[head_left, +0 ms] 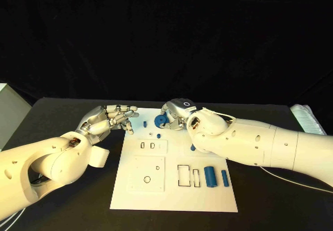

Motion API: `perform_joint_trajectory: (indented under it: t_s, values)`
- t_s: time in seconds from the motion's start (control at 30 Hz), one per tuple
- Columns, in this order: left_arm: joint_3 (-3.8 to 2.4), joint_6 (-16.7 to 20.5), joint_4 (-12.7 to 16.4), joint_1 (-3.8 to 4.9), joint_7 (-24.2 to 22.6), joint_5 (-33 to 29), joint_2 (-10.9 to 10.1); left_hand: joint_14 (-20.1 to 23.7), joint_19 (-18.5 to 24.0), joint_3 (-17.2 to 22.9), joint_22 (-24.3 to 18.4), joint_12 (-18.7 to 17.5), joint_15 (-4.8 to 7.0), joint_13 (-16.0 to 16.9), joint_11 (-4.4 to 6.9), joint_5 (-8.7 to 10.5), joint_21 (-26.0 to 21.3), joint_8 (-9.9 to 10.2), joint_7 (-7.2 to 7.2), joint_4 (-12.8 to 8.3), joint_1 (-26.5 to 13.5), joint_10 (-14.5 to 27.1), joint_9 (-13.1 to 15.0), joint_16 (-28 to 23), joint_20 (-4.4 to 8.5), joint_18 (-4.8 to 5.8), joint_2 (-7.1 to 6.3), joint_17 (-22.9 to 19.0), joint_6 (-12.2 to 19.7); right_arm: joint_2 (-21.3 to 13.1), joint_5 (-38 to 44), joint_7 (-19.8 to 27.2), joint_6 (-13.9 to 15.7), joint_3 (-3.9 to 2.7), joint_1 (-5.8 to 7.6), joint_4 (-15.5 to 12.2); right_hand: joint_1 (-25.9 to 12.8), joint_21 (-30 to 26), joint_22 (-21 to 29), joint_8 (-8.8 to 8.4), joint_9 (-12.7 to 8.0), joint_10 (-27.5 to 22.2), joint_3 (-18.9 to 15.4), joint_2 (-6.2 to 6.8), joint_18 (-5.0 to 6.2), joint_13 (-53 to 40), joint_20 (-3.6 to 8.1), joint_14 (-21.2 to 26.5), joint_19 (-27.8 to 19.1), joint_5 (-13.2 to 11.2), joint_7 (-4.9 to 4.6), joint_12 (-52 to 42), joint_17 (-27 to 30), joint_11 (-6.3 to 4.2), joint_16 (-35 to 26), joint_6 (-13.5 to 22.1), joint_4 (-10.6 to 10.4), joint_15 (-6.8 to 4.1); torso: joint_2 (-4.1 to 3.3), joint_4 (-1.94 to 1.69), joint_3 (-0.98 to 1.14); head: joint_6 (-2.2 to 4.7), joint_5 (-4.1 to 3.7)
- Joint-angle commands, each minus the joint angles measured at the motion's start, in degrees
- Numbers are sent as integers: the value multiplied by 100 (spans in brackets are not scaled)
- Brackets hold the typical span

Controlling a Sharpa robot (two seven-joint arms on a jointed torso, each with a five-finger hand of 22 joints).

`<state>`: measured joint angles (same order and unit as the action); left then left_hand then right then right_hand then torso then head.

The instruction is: Assemble the parts on the task board

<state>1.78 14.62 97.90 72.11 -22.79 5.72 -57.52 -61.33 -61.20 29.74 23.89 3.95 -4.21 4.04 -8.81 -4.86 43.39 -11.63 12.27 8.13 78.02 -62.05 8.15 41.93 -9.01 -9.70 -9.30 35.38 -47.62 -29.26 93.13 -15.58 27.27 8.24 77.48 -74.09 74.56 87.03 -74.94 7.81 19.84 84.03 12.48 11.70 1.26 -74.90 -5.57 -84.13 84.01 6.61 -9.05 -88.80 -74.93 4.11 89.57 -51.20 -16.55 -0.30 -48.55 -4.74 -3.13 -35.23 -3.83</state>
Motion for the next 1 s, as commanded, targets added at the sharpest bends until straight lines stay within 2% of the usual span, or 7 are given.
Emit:
perform_joint_trajectory:
  t_s: [0.03,0.1,0.13,0.2,0.6,0.77,1.0]
  values:
    - [-3,-101,11,6,-26,37,2,35,28,33,5,-14,14,-3,7,-13,17,-2,57,9,21,49,4,25,3,-74,32,5,41,8,-198,140,-125,0,0,13,-177,-23,-1124,-83,-37,464,-383,-62,-19,-1373,-36,-568,420,-35,-21,19,-1428,37,10,54,-28,44,2,-2,-1,-8,6]
    - [-3,-104,8,6,-25,37,3,35,28,33,5,-14,14,-3,7,-13,17,-2,57,9,21,49,4,25,3,-74,32,5,41,3,-217,181,-207,1,0,16,-303,-13,-1137,-88,-40,474,-482,-114,-23,-1383,-42,-573,426,58,-26,10,-1446,42,17,16,-34,48,3,-2,-3,-12,4]
    - [-3,-105,6,6,-25,37,4,35,28,33,5,-14,14,-3,7,-13,17,-2,57,9,21,49,4,25,3,-74,32,5,41,-1,-225,198,-244,2,0,15,-458,3,-1158,-93,-41,499,-493,-216,-28,-1408,-43,-577,436,405,-31,-16,-1466,42,26,-17,-5,52,3,-1,-3,-12,3]
    - [-3,-107,1,6,-25,37,6,36,33,36,9,-14,12,-4,5,-12,24,-1,59,10,15,50,3,27,1,-74,32,5,42,-12,-234,223,-296,3,0,12,-554,3,-1159,-90,-42,509,-469,-276,-28,-1419,-46,-581,437,588,-33,-27,-1480,47,32,-60,-27,52,1,3,-1,-11,5]
    - [-3,-126,-11,6,19,38,6,40,48,42,20,-19,7,-6,-2,-11,41,5,67,17,-1,65,0,30,-3,-73,32,3,55,-154,-293,331,-303,9,-5,-110,-588,43,-1209,10,-13,597,-218,-504,-41,-1510,-22,-586,461,766,26,-120,-1503,0,42,-330,3,17,0,-2,1,-28,7]
    - [-3,-122,-13,6,22,38,-1,42,56,47,25,-21,4,-7,-5,-12,49,8,71,19,-7,74,-1,31,-5,-73,35,2,61,-244,-317,321,-296,11,-20,-187,-587,46,-1212,26,-9,597,-182,-517,-42,-1510,-12,-587,463,791,40,-120,-1506,-13,43,-366,4,6,1,9,3,-26,20]
    - [-3,-124,-16,5,24,38,-4,42,56,47,25,-21,4,-7,-5,-12,49,8,71,19,-7,74,-1,31,-5,-73,35,2,61,-362,-290,311,104,12,-37,-260,-593,41,-1207,27,-12,597,-156,-492,-40,-1510,-2,-586,460,862,47,-120,-1503,-22,42,-375,6,-4,0,1,7,-15,12]
